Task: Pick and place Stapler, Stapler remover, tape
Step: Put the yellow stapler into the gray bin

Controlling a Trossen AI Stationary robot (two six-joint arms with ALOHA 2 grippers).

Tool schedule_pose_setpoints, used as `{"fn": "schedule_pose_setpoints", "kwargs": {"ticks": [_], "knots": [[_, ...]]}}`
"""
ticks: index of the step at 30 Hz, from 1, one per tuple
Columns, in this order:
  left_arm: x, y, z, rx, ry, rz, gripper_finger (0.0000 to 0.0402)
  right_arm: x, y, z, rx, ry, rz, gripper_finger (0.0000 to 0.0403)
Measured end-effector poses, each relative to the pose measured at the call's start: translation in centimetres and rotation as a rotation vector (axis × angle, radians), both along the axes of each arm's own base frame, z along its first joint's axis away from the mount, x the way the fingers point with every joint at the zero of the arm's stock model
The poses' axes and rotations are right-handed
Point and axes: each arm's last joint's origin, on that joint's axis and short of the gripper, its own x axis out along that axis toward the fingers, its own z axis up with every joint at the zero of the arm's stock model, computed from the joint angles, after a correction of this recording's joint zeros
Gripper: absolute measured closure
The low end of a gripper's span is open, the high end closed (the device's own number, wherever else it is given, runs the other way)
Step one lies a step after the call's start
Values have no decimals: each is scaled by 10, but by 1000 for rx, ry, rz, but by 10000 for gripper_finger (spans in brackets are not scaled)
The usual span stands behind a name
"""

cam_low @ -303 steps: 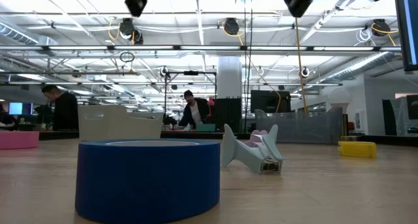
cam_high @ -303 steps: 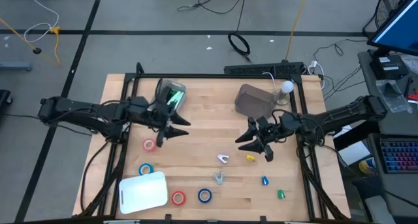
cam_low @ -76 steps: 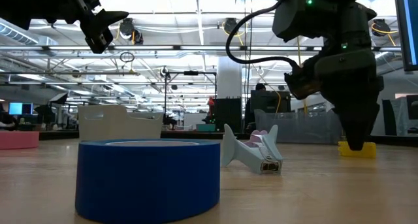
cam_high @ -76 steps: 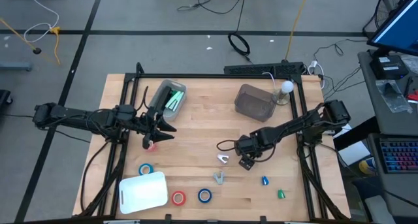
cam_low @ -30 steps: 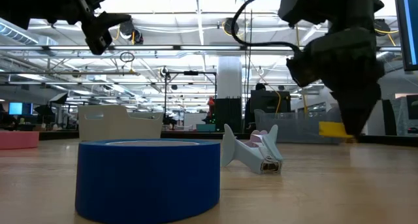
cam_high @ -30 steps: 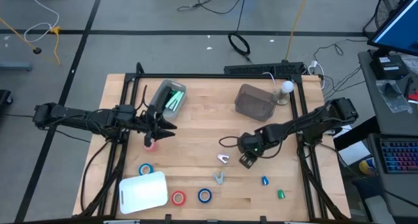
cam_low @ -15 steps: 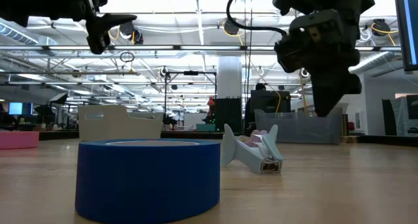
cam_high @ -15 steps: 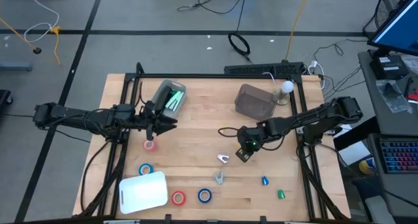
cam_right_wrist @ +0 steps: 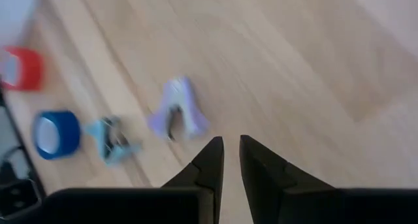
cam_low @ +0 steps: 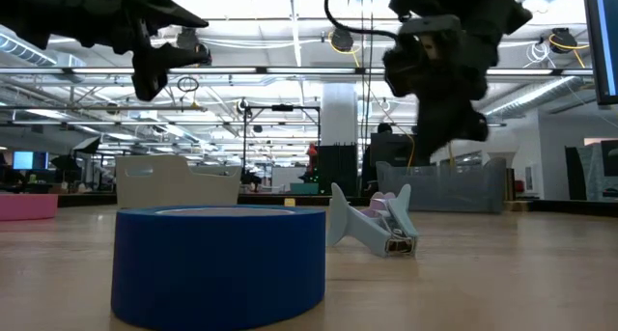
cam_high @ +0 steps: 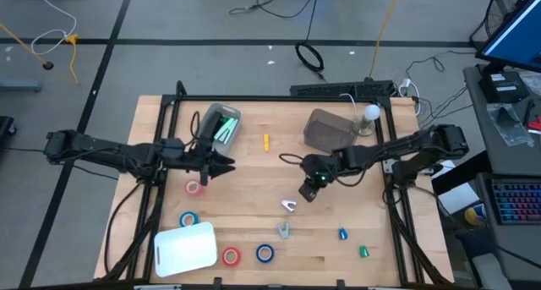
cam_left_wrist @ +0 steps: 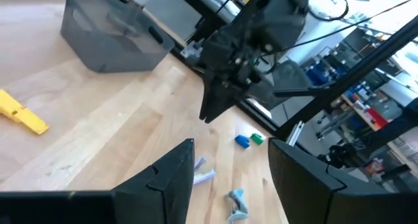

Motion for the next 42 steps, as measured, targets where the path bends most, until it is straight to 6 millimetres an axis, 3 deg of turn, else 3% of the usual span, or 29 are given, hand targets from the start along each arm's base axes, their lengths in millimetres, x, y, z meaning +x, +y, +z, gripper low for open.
{"fn": "schedule_pose_setpoints", "kwargs": {"ticks": [12,22,26,34,42], "knots": [[1,0,-1,-1,9,3,204,35,-36,38,-160,-554,42,360],[1,1,-2,19,9,46,204,47,-48,82,-482,-624,299,328],[1,1,-2,54,9,42,204,46,-55,82,-633,-571,341,293],[1,2,-2,44,9,45,204,51,-74,71,-737,-513,369,209],[0,13,0,79,-3,68,204,78,-96,46,-736,-482,322,144]]}}
